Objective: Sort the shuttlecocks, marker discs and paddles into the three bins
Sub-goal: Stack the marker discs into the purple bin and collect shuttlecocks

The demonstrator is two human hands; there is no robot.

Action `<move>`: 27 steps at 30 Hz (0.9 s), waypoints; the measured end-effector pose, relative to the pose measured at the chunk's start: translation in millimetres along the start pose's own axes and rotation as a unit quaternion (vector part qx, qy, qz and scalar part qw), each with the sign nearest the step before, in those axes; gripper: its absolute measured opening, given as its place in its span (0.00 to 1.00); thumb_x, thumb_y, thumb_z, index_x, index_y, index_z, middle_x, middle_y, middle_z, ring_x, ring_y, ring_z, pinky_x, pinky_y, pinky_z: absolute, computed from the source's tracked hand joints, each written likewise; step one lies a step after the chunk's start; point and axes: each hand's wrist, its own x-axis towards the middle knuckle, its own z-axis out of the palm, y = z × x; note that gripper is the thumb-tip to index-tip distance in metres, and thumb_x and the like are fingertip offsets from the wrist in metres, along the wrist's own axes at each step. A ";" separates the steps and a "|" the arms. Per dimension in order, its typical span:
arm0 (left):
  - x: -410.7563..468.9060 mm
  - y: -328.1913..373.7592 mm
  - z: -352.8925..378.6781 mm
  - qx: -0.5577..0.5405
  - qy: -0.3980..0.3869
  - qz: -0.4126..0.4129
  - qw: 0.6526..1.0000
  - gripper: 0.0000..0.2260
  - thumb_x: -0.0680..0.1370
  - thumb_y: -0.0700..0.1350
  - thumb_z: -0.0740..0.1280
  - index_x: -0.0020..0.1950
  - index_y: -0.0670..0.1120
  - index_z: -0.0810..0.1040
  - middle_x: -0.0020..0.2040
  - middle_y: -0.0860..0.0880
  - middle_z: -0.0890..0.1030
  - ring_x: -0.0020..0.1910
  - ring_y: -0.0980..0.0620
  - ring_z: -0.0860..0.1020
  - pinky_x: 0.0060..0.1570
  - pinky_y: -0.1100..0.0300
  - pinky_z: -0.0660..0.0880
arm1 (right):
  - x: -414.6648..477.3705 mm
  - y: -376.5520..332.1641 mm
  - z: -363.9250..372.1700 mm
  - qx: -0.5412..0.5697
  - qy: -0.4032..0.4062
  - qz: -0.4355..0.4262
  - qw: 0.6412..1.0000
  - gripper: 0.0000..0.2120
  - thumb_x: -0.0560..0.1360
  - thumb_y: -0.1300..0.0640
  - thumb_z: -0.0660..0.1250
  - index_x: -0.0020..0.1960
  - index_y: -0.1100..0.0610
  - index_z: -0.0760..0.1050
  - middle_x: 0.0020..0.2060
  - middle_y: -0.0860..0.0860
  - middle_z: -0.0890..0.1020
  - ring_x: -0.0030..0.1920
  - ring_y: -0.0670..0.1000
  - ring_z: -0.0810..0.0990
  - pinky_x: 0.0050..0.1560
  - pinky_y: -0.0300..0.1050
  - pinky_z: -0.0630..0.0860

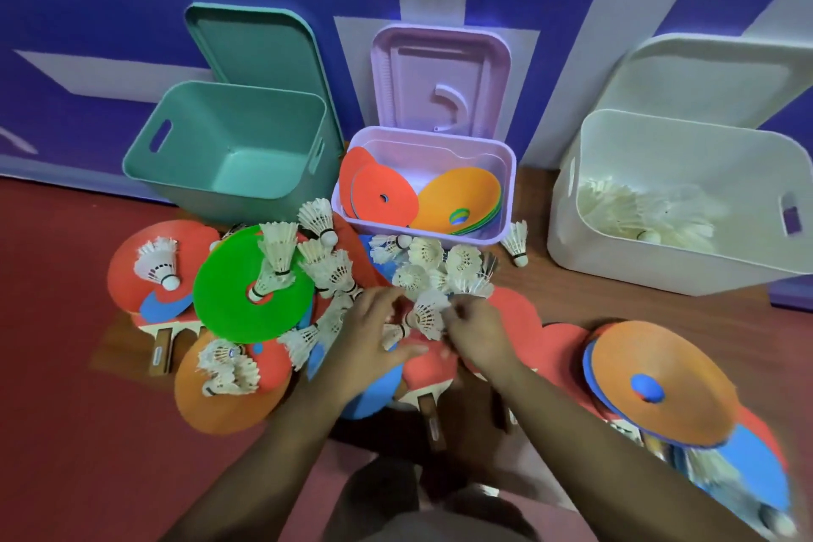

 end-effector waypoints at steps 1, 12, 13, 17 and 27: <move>-1.7 3.9 2.4 -0.028 -0.018 -0.015 0.999 0.35 0.68 0.57 0.76 0.72 0.49 0.68 0.66 0.55 0.68 0.64 0.62 0.67 0.63 0.77 0.58 | -4.4 -1.0 -7.4 0.072 -0.041 0.015 0.996 0.14 0.80 0.62 0.60 0.35 0.58 0.69 0.24 0.56 0.79 0.23 0.50 0.78 0.29 0.42 0.74; 1.6 11.5 10.7 -0.222 -0.007 -0.155 0.963 0.24 0.72 0.56 0.72 0.66 0.58 0.69 0.63 0.58 0.78 0.65 0.58 0.75 0.67 0.47 0.70 | 28.1 25.6 -44.1 -0.071 0.048 -0.015 0.996 0.14 0.76 0.49 0.65 0.60 0.52 0.73 0.31 0.53 0.82 0.32 0.54 0.82 0.38 0.47 0.78; 0.5 11.8 9.2 -0.218 -0.011 -0.162 0.962 0.23 0.73 0.54 0.72 0.66 0.57 0.70 0.62 0.58 0.79 0.64 0.59 0.75 0.67 0.48 0.71 | 35.0 32.0 -42.6 -0.117 0.039 -0.009 0.992 0.15 0.75 0.48 0.65 0.61 0.50 0.72 0.35 0.53 0.83 0.36 0.56 0.83 0.41 0.48 0.79; -4.1 9.4 11.0 -0.211 -0.022 -0.168 0.963 0.22 0.76 0.48 0.72 0.67 0.56 0.70 0.62 0.58 0.79 0.62 0.61 0.76 0.66 0.53 0.72 | 56.5 52.9 -30.2 -0.217 -0.017 0.006 0.976 0.09 0.74 0.53 0.63 0.49 0.54 0.79 0.43 0.56 0.84 0.43 0.61 0.83 0.44 0.51 0.78; 5.6 19.2 22.8 -0.170 -0.026 -0.182 0.968 0.20 0.74 0.51 0.72 0.63 0.60 0.70 0.56 0.63 0.80 0.56 0.67 0.77 0.59 0.60 0.73 | 17.1 40.4 -59.3 0.135 -0.001 -0.057 0.989 0.09 0.78 0.61 0.66 0.39 0.62 0.75 0.24 0.54 0.76 0.23 0.50 0.72 0.27 0.42 0.69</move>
